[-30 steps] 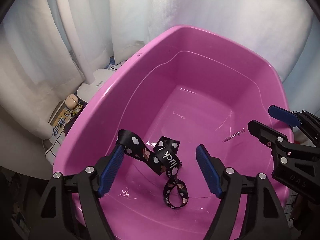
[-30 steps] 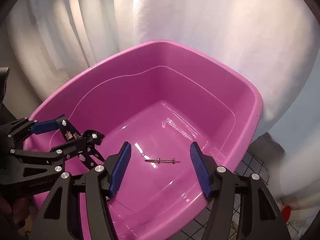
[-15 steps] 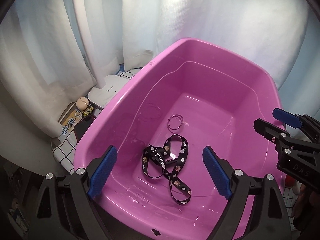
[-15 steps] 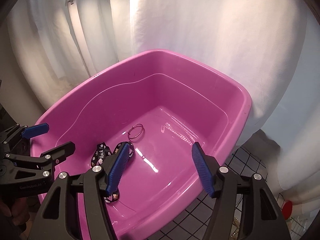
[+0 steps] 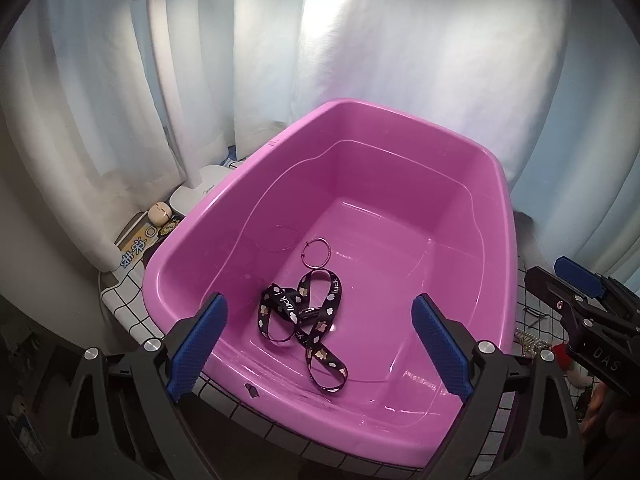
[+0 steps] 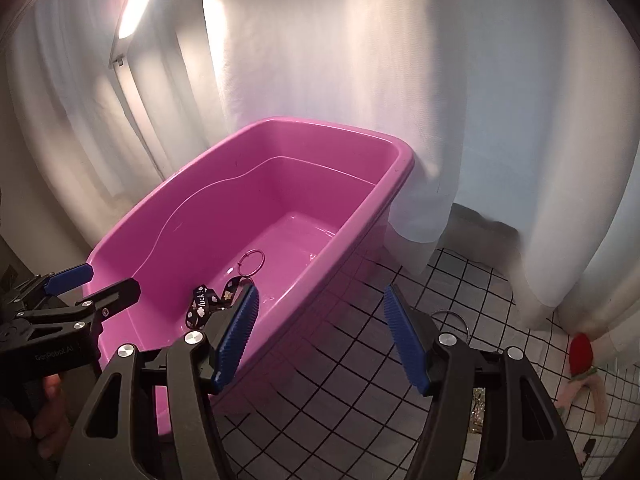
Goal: Organize jewelry
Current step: 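Withdraw both tools from the tub back over the table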
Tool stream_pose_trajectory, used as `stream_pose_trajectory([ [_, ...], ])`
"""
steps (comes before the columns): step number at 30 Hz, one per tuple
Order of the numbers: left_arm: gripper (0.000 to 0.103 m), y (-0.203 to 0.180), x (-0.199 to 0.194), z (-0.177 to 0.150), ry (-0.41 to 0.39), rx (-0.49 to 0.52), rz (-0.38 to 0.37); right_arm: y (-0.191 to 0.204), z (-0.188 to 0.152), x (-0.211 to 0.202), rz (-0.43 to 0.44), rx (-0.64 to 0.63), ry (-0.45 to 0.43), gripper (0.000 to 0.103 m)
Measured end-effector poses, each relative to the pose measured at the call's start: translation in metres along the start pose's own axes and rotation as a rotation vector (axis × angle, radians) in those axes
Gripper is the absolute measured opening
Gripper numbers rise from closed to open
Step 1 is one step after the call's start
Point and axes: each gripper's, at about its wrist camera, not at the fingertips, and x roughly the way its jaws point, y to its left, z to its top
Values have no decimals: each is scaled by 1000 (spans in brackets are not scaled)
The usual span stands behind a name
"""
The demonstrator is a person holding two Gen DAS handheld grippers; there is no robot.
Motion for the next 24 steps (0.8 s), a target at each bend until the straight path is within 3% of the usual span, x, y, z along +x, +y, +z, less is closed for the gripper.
stream_pose_trajectory([
  [4,92,-21,-16,-5,-40,17,-39,-38,-35,-31,-56,69,-11,63],
  [13,96,-98,-48,-23,-92,91,-213,-135,-124,-105,-270,265,29,64],
  [19,97,-168,-40,-53,-15,243,-318,-189,-180,-144,-385,423,55,65],
  [24,97,-218,-14,-92,82,346,-327,-224,-225,-164,-436,508,85,70],
])
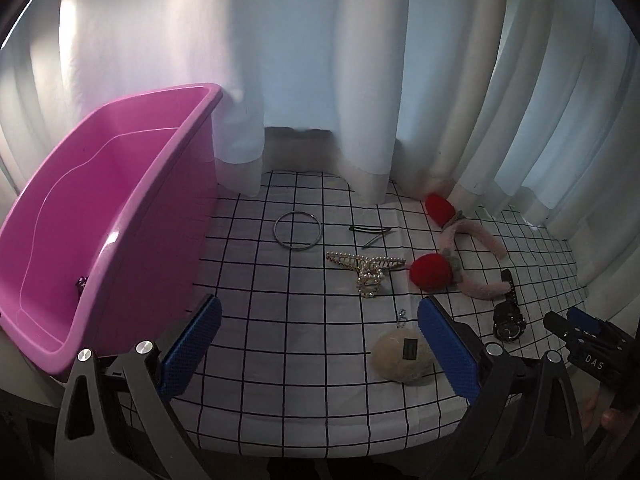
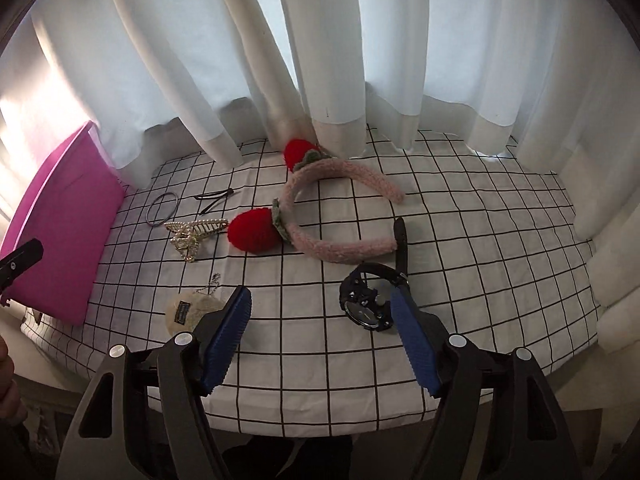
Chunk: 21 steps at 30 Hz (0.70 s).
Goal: Organize jewelry
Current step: 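Withdraw both tools from the tub back over the table, then grasp the beige pom-pom keychain with the left tool while the right tool grasps the black wristwatch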
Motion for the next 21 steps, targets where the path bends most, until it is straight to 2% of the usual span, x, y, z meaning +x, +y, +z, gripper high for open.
stream_pose_trajectory([
  [3,97,-20,26,-16,62,30,-5,-24,-9,11,-15,23,29,71],
  [5,97,-30,41,-25,97,43,-9,-36,-14,20,-20,35,48,76],
  [9,97,-41,65,-41,146,58,5,-51,-20,43,-27,34,84,76],
  [21,97,-68,109,-65,193,49,36,-47,-20,102,38,-18,156,76],
])
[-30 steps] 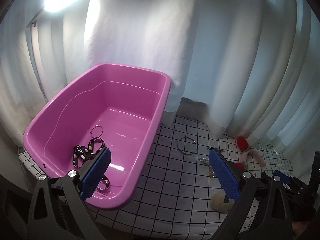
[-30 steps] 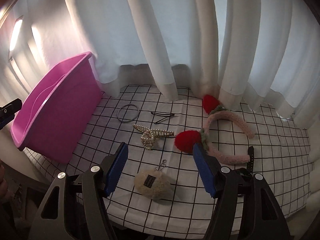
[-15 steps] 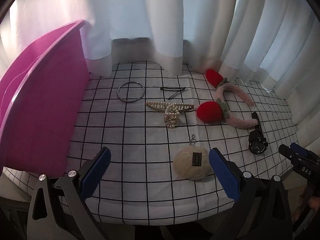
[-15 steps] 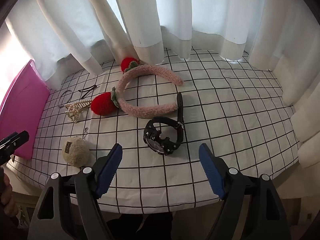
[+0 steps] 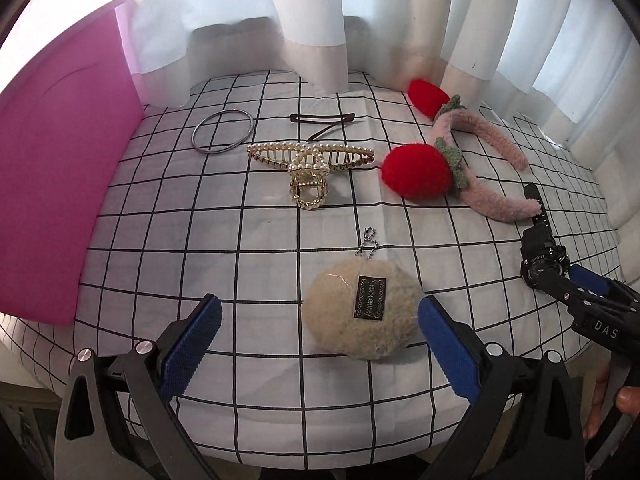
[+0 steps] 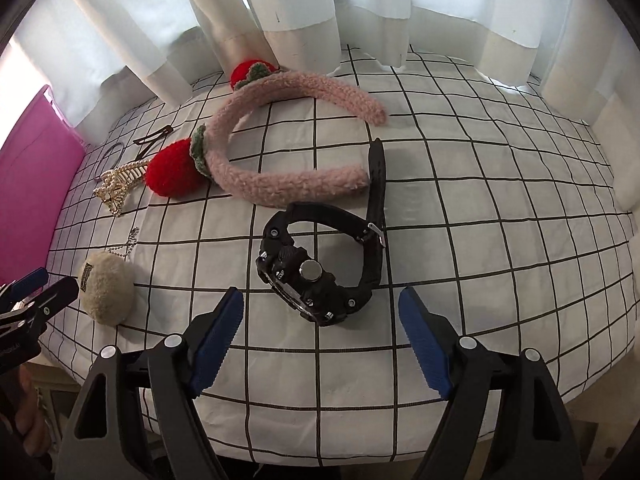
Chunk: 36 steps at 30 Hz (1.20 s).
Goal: Organize jewelry
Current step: 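Grasp the beige pom-pom keychain with the left tool while the right tool grasps the black wristwatch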
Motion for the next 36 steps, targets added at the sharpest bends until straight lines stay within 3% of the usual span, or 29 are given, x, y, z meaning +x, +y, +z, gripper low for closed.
stream_pose_trajectory([
  [15,97,-20,34,-3,21,-14,37,-1,7,26,-4,-9,28,76],
  [20,98,-20,41,-3,19,-30,24,2,10,31,-22,-27,27,77],
  [25,98,-21,56,-6,69,-52,-4,4,12,34,-49,-56,16,81],
  [28,98,-34,59,-9,40,19,56,7,12,37,-78,-83,8,84],
  [32,98,-34,59,-13,-8,14,52,8,12,40,-90,-93,-11,93],
  [36,98,-34,59,-13,-14,17,49,7,10,40,-92,-106,-30,94],
])
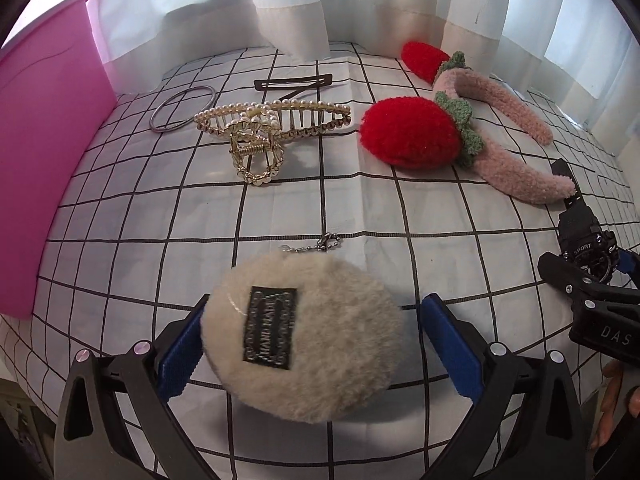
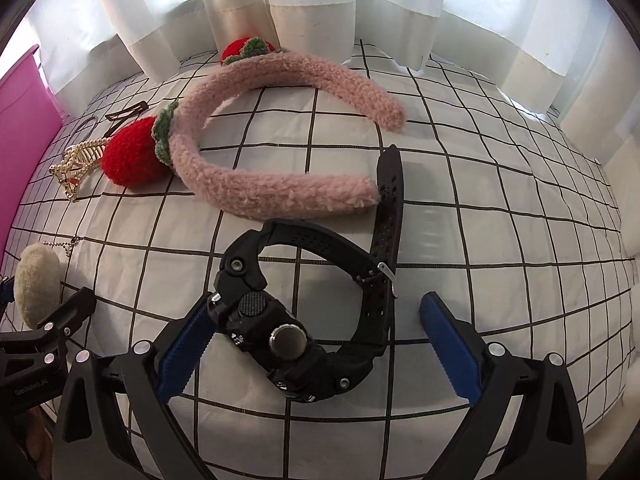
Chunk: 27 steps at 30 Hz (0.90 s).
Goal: Organize jewelry
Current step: 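Grasp the beige pom-pom keychain with the left tool while the right tool grasps the black wristwatch, then lift and carry the pom-pom and wristwatch over the pink tub with both tools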
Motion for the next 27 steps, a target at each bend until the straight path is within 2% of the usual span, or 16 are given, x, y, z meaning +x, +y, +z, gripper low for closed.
stream_pose_trajectory([
  [15,94,1,-3,0,23,-19,6,0,2,0,18,-7,-12,93],
  [18,88,1,-5,0,21,-19,4,-3,1,-4,21,-6,-20,85],
  [19,82,1,-6,-1,17,-18,3,-3,0,-5,18,-7,-26,74],
  [20,80,1,-8,-1,14,-18,2,-3,0,-8,13,-10,-36,72],
  [22,70,2,-10,-1,7,-20,-2,-5,1,-8,21,1,-31,71],
  [27,60,6,-13,-1,5,-37,-19,-9,-2,-12,44,27,-31,71],
])
